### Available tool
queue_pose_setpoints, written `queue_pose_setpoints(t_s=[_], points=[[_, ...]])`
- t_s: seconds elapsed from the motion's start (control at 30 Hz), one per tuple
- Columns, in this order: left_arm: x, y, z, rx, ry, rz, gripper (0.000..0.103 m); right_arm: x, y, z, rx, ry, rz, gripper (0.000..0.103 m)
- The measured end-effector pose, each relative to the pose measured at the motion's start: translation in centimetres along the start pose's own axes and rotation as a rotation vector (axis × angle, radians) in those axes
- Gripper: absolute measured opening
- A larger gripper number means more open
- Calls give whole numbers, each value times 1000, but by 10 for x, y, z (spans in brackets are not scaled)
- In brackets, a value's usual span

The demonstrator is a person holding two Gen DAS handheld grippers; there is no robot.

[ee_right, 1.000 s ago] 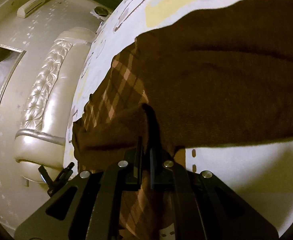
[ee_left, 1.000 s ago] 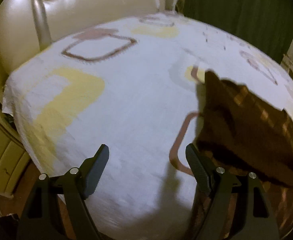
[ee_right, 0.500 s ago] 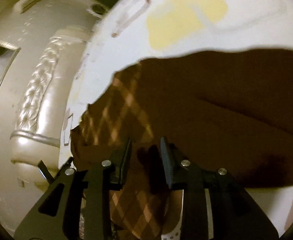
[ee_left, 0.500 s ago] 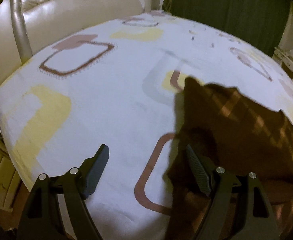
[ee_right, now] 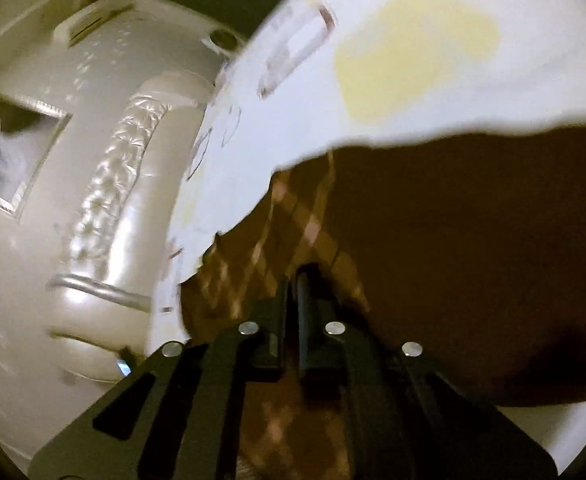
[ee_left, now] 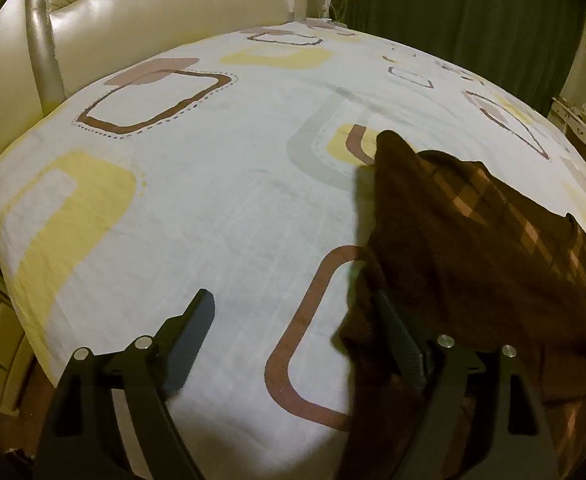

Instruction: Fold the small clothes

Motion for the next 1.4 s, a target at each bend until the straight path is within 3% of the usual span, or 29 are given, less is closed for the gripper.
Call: queue_pose_setpoints(t_s=[0.1,0.17,0.3,0.43,0.53,0.63,0.73,0.83,0.97,1.1,1.23,1.3,1.33,1.4], points=[[0,2,0,-5,6,-17,84,-9,7,-21,19,75,-29,2],[0,5,-1,-7,4,-38,85,-3,16,-46,73,106,0,2],[-2,10,-2,13,1,-72,85,-2,22,-56,114,89,-10,4],[-2,11,-2,7,0,-86,85,-26,8,-31,30,158,-102,8],[-2,11,-2,2,-3,-93,86,-16,-2,11,-82,124,-87,19],[-2,11,0,-9,8,-92,86,31,-4,66,-195,27,26,24],[-3,11,2,-14,18,-91,86,111,3,126,-270,-98,207,31],[-3,12,1,-9,20,-94,86,184,15,180,-378,-141,336,32],[-3,13,3,-6,26,-97,86,261,33,226,-431,-166,462,32],[-3,13,4,-3,39,-96,87,318,41,250,-481,-145,510,34],[-3,13,3,7,41,-97,87,353,37,249,-441,-155,550,38],[-3,13,4,2,44,-94,87,365,43,250,-442,-167,595,20],[-3,13,3,4,42,-94,87,368,45,251,-463,-148,603,5],[-3,14,3,7,37,-94,87,375,49,249,-518,-71,594,5]])
Point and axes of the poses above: each gripper's, at about its wrist camera, not at the fingertips, and x roughly the way its jaws point, z to its left, y to its underside, the point moved 2 cm from there along x, roughly the way its jaws point, and after that the axes turned 3 degrees about -x, right-handed, at the moved point
